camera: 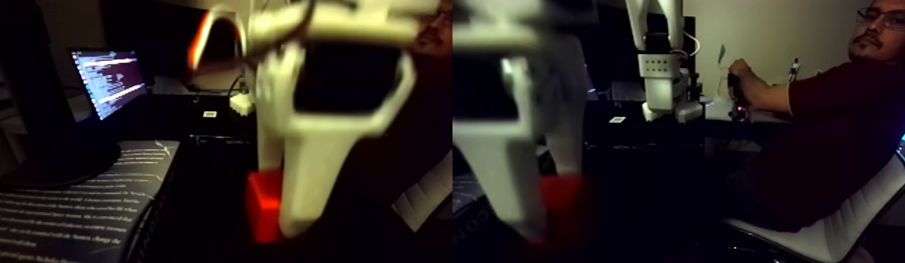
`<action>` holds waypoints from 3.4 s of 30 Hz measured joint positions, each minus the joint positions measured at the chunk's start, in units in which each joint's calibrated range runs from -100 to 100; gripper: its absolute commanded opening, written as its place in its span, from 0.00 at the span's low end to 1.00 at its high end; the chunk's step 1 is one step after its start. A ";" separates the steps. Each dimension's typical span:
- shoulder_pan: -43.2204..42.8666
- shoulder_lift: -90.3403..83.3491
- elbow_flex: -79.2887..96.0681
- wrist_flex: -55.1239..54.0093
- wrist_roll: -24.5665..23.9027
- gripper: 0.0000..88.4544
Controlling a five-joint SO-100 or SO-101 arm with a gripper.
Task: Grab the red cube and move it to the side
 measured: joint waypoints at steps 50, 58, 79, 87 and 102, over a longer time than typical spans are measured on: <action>25.79 -5.89 4.63 -2.04 14.47 0.01; 25.79 -3.87 4.63 -2.04 14.00 0.01; 27.49 -2.27 4.26 -2.04 13.95 0.35; 27.49 -3.79 4.26 -0.08 15.89 0.35; 25.71 -23.64 3.99 14.44 20.08 0.34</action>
